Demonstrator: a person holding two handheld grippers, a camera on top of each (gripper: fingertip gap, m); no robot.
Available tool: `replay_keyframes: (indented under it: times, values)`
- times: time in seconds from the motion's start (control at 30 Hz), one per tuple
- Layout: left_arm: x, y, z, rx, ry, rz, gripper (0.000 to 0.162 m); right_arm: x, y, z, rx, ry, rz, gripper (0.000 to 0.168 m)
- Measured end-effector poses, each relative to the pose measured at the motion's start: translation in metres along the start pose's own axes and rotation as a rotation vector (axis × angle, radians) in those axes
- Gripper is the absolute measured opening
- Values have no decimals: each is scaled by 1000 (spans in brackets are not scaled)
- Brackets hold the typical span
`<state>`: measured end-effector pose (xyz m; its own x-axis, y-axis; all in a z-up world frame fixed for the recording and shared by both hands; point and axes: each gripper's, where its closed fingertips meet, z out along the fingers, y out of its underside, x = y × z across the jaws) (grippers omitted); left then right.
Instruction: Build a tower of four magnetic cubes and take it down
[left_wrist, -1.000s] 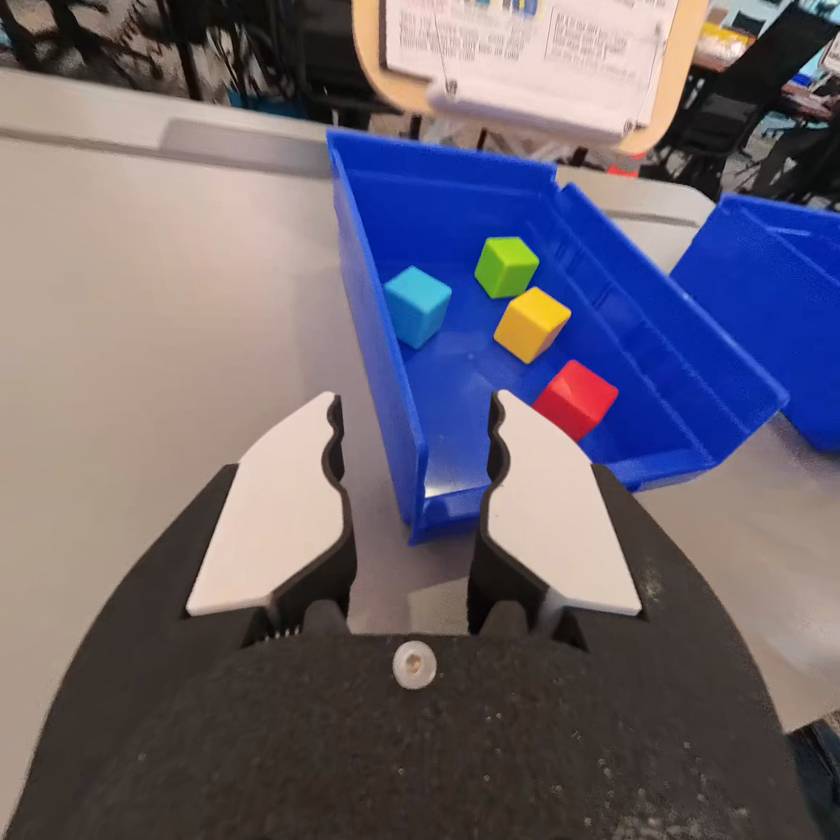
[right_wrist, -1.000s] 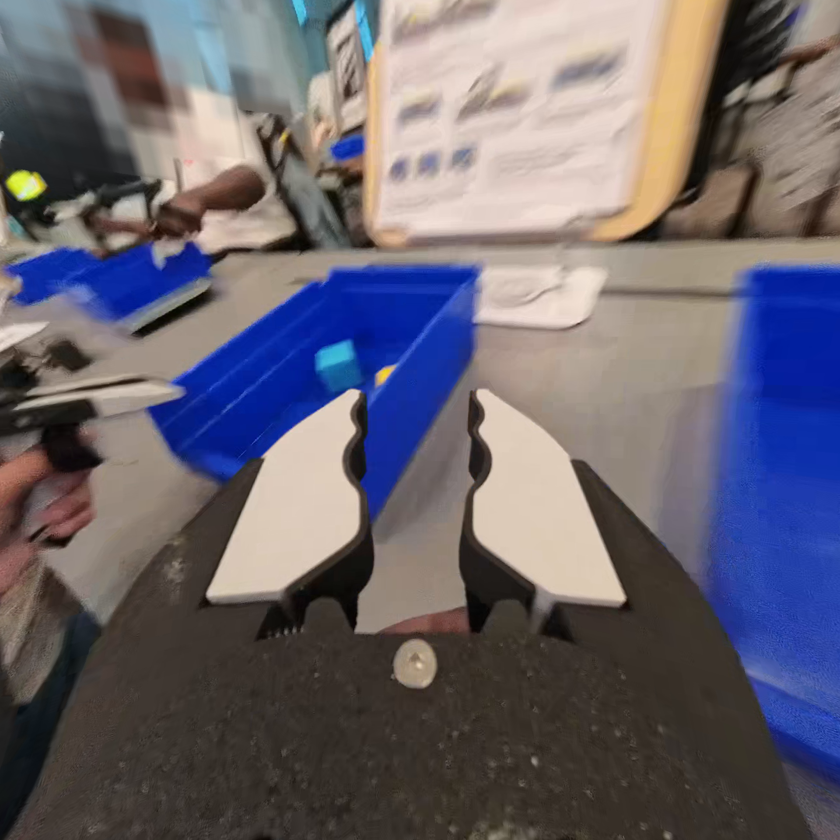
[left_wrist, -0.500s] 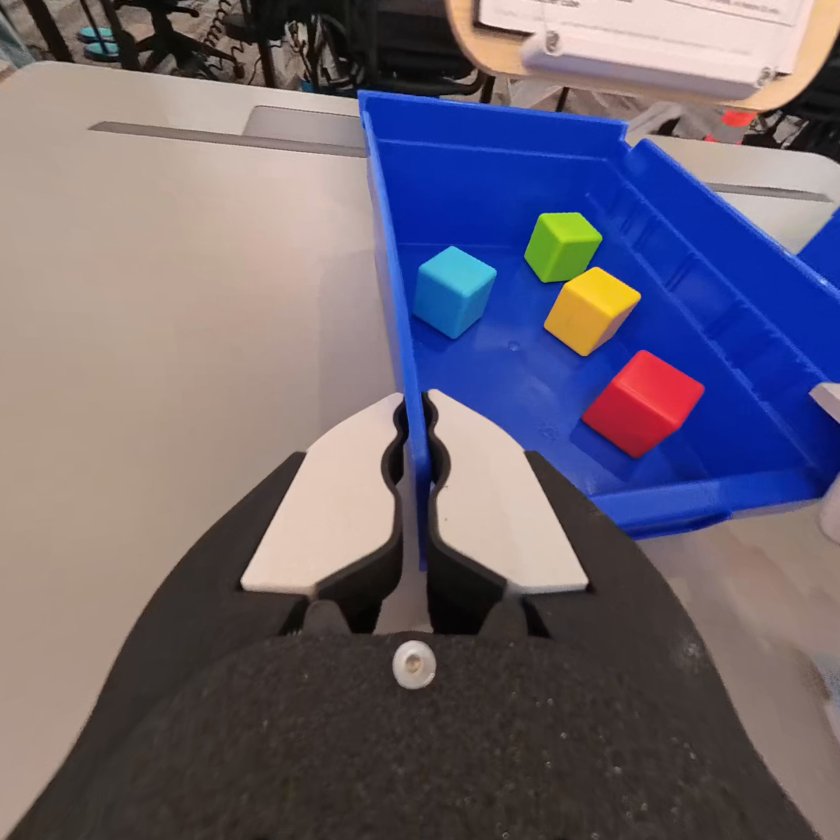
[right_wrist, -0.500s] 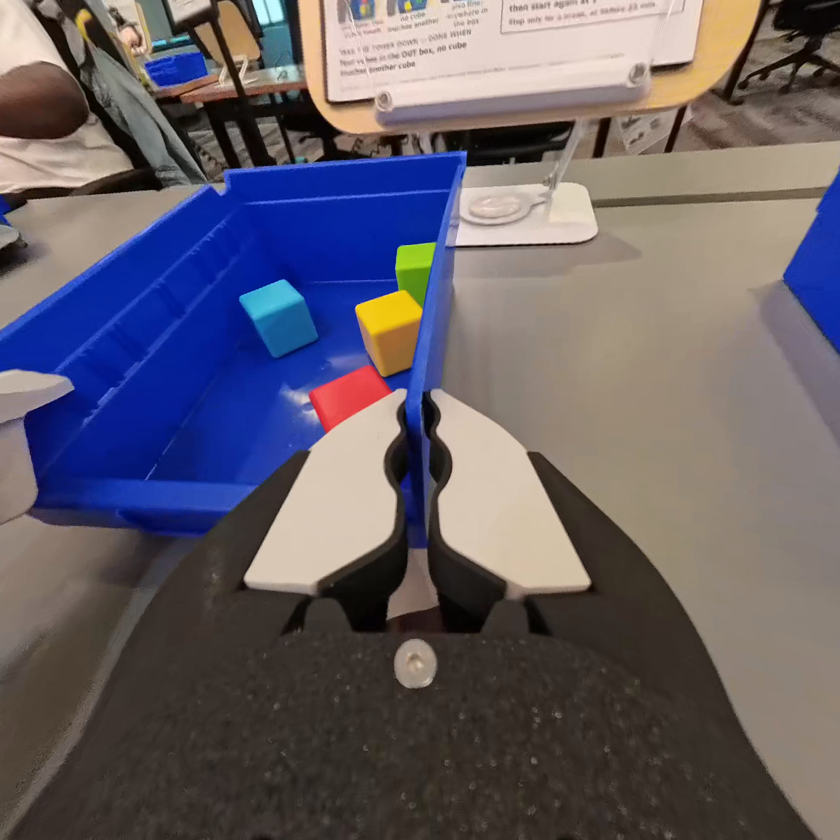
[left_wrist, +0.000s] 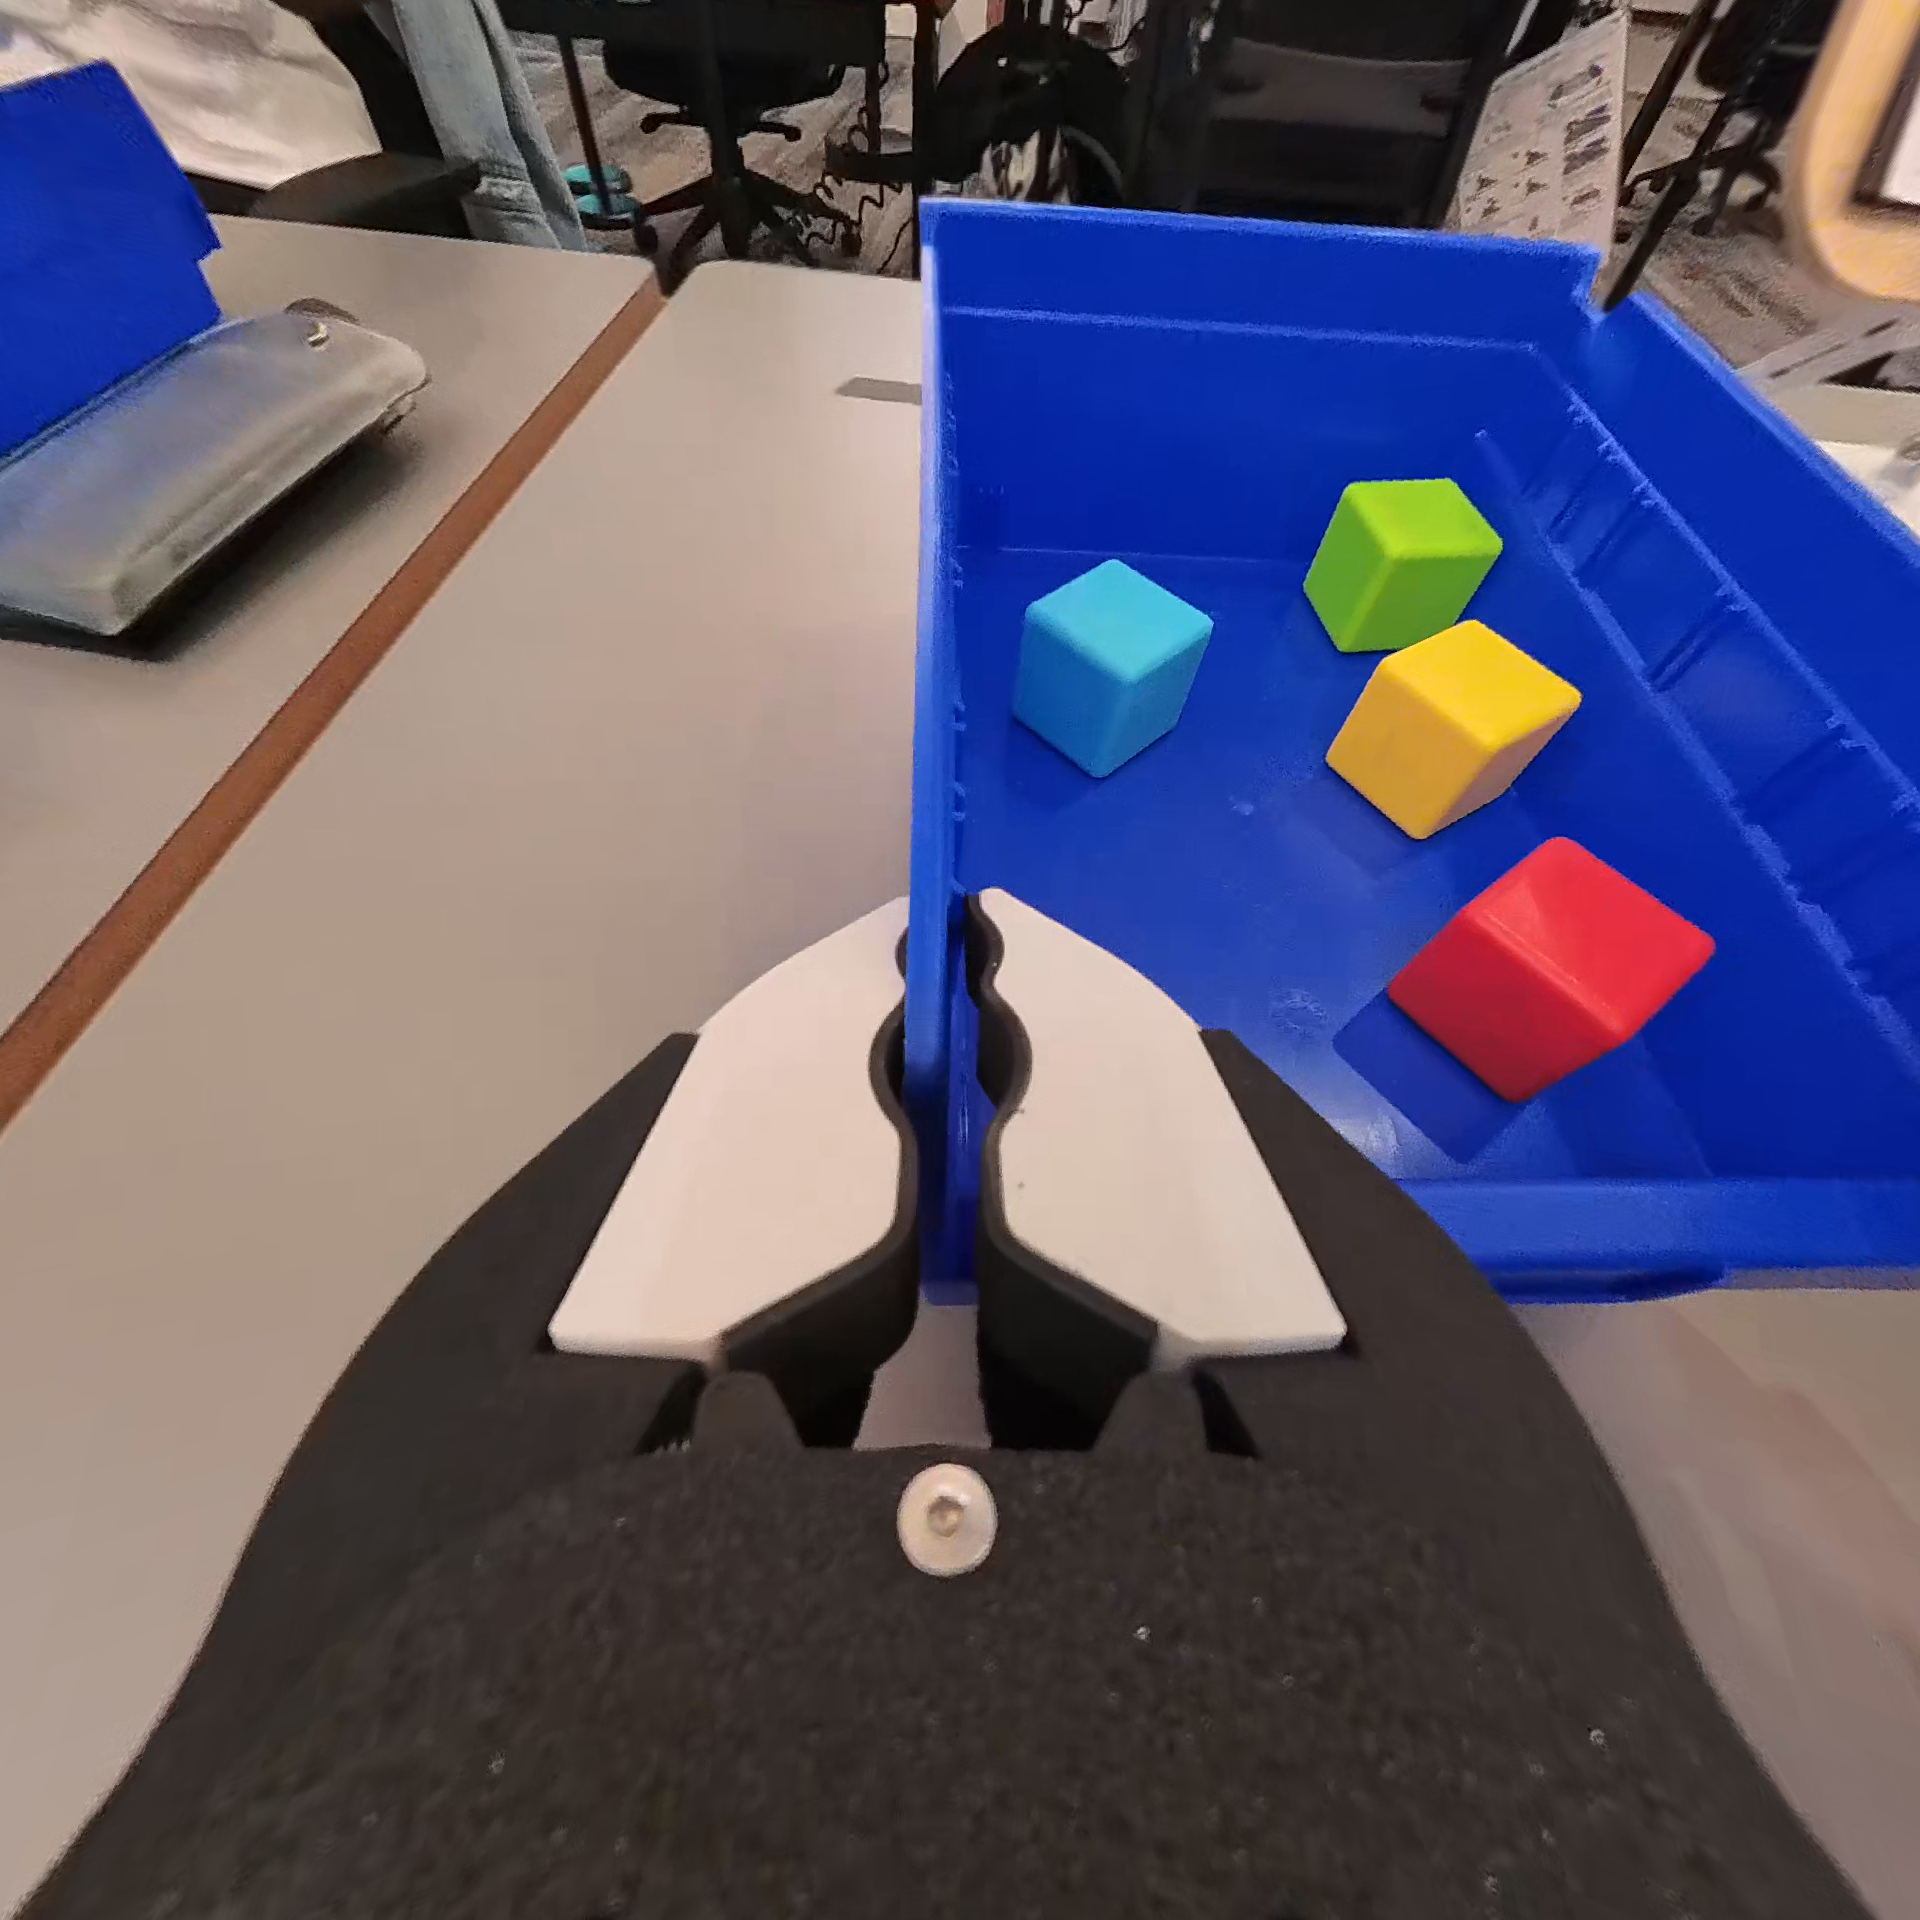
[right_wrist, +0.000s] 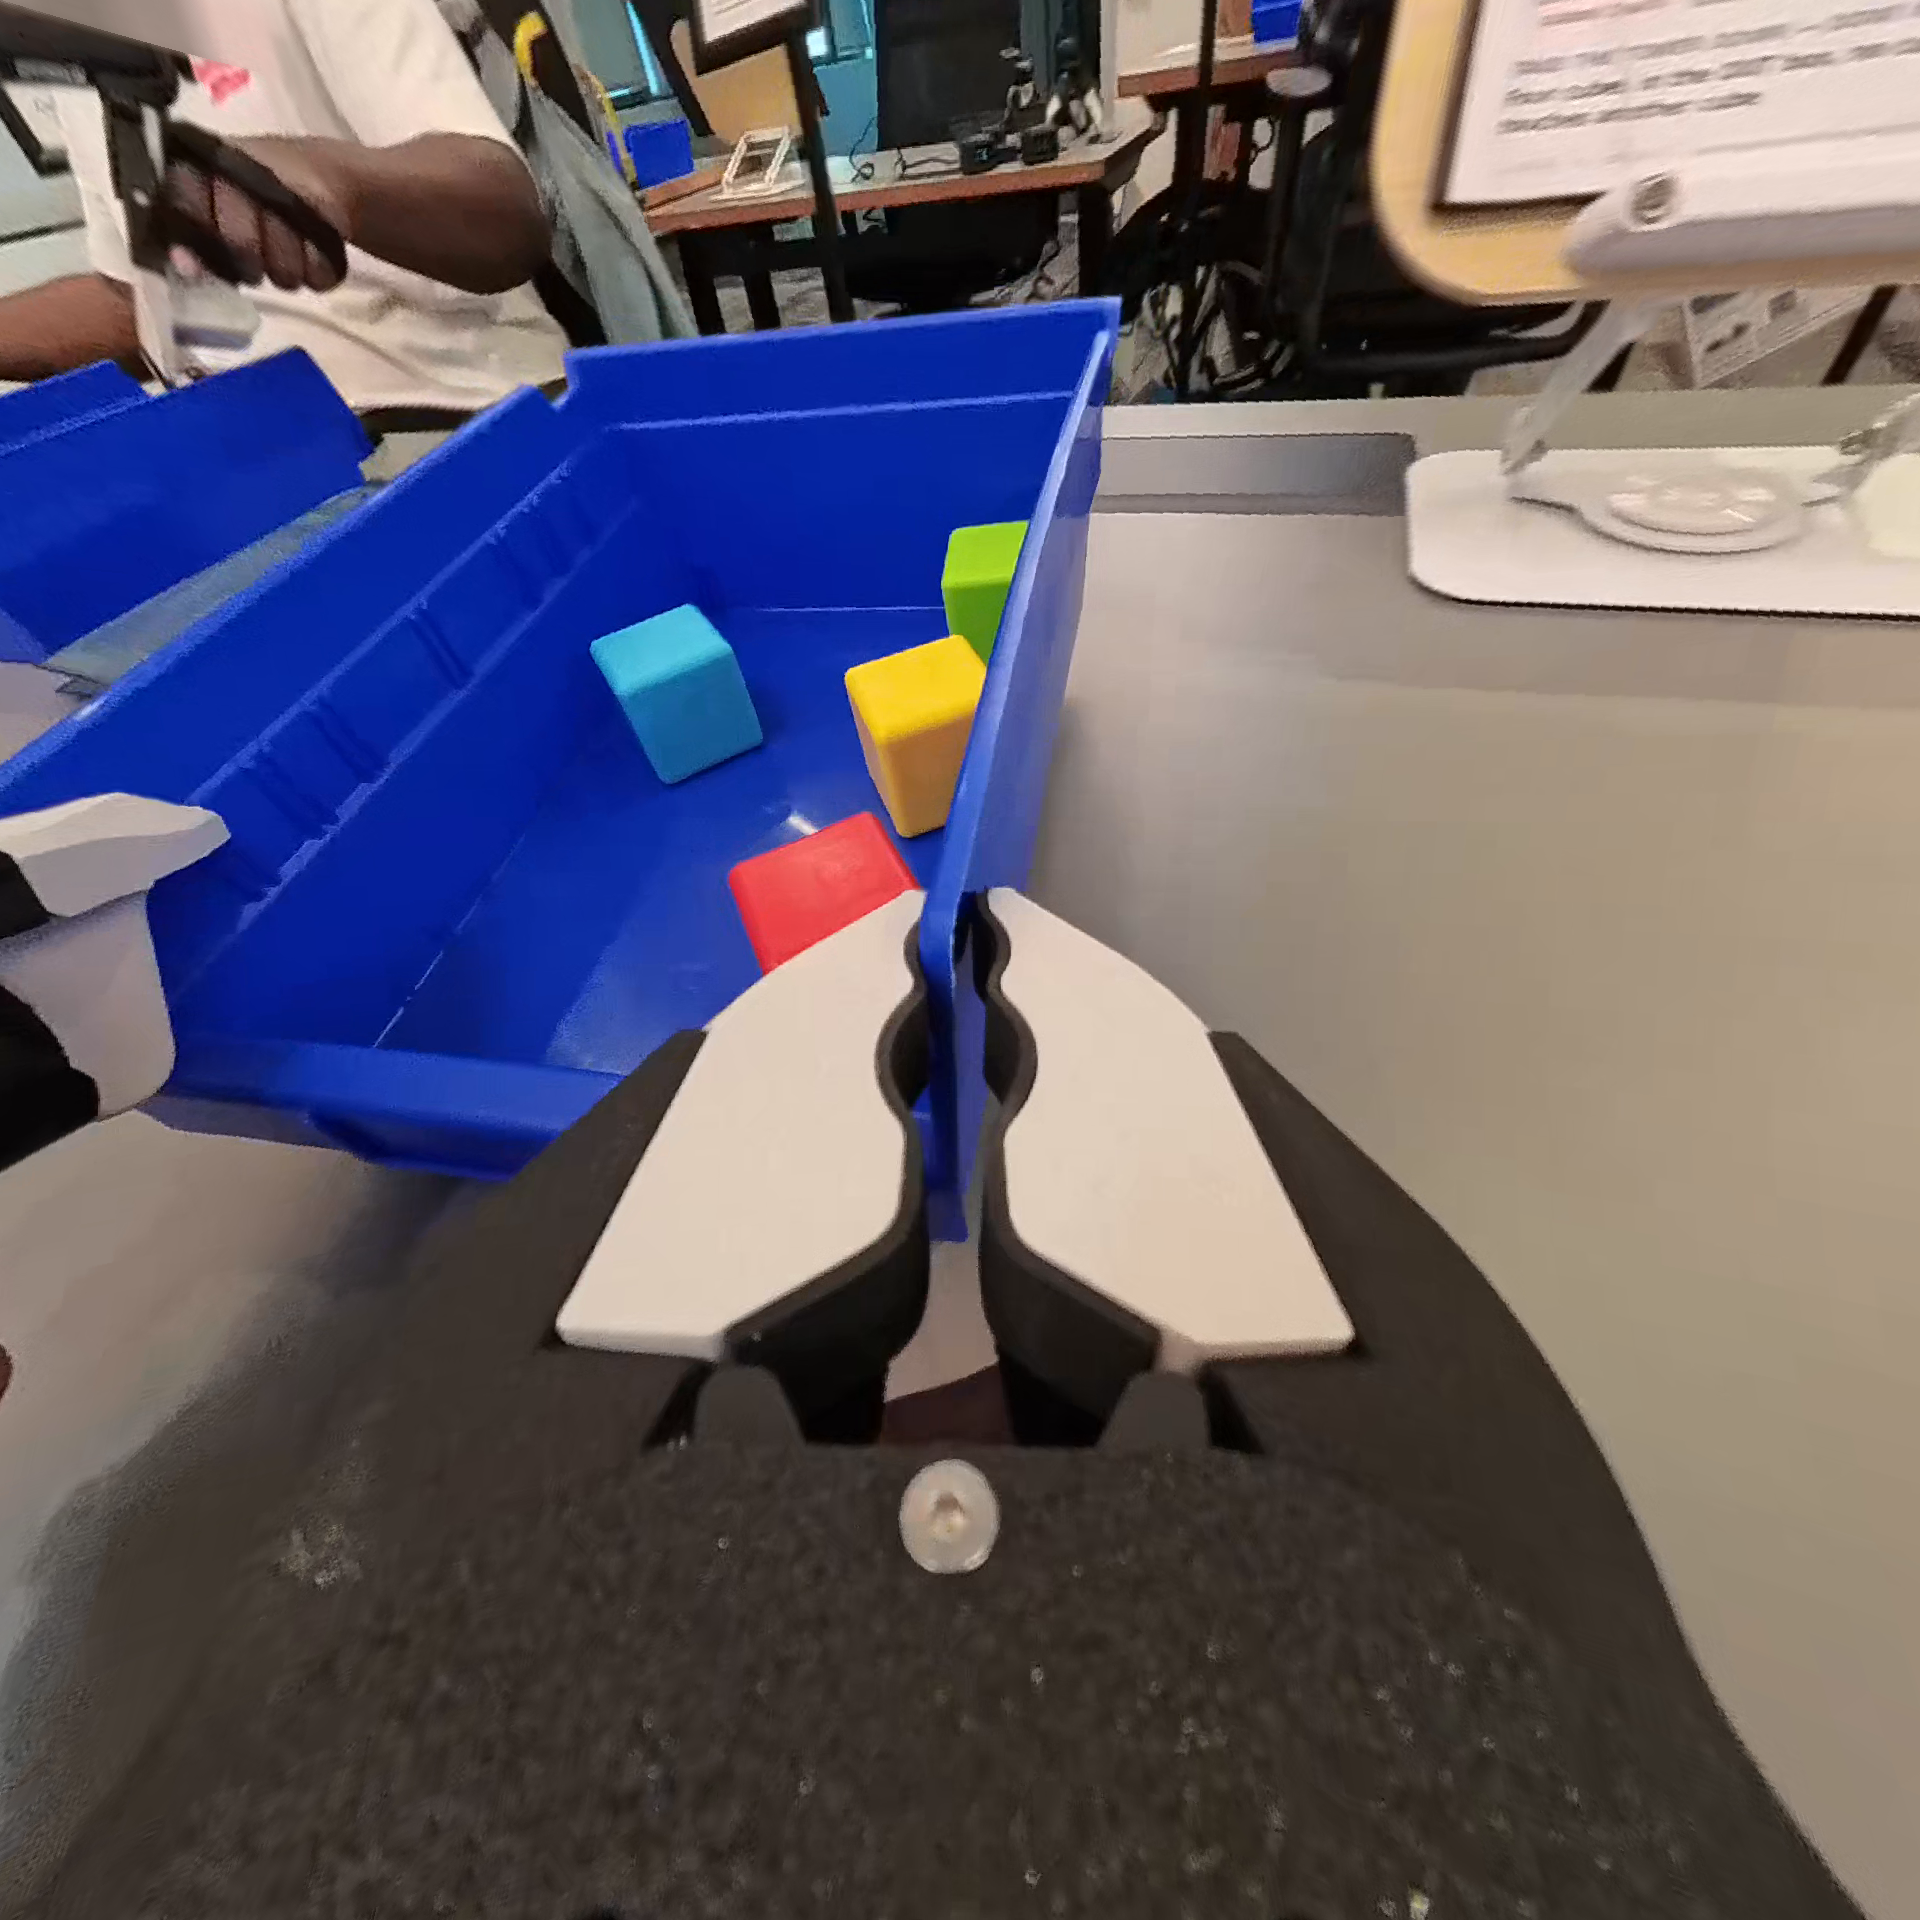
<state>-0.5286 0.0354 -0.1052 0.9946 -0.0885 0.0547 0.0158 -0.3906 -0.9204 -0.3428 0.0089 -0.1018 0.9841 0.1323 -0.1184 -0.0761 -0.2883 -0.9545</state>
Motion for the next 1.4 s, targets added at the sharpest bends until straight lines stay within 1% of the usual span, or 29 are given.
replay_keyframes:
  times: [0.17, 0.3, 0.43, 0.47, 0.53, 0.6, 0.67, 0.73, 0.8, 0.83, 0.9, 0.97, 1.03, 1.1, 1.2, 1.27, 1.33, 1.4]
  values:
    - [-30, 0, 12, -24, 7, 39, 4, -25, 11, 17, -45, -24, 4, 5]
    - [-34, 1, 18, -27, 35, 14, 4, -29, 11, 20, -33, -27, 7, 6]
    - [-35, 0, 19, -9, 40, -12, 5, -30, 11, 21, -46, -93, 30, 10]
    - [-37, 0, 18, -1, 27, -14, 9, -30, 11, 20, -52, -120, 24, 12]
    - [-46, -2, 11, 5, -57, -4, 33, -27, 9, 10, -61, -162, 18, 32]
    - [-54, -11, -5, 39, -136, -23, 40, -20, 2, -10, -45, -213, -9, 39]
    - [-51, -27, -28, 114, -168, -64, 42, -4, -6, -36, -6, -267, -79, 39]
    - [-25, -40, -48, 195, -119, -89, 43, 28, -9, -59, 26, -270, -160, 39]
    - [28, -43, -61, 243, 14, -81, 43, 67, -5, -80, 49, -276, -222, 37]
    - [60, -40, -64, 252, 86, -70, 43, 90, -2, -89, 45, -267, -232, 37]
    - [133, -24, -65, 233, 266, -58, 42, 138, 2, -108, 64, -221, -224, 37]
    - [201, 0, -61, 151, 418, -49, 41, 180, 7, -124, 61, -175, -161, 37]
    - [249, 26, -56, 61, 496, 23, 41, 215, 11, -143, 81, -137, -92, 37]
    - [275, 41, -57, 21, 529, 96, 42, 237, 9, -161, 121, -118, -61, 37]
    - [289, 51, -62, 9, 563, 127, 41, 257, -1, -171, 152, -110, -44, 38]
    - [289, 58, -62, -12, 569, 154, 42, 264, 3, -168, 154, -112, -25, 38]
    - [287, 64, -59, -30, 573, 177, 41, 267, 14, -159, 82, -112, -18, 42]
    - [287, 66, -58, -49, 598, 173, 41, 265, 12, -159, 93, -121, -26, 42]
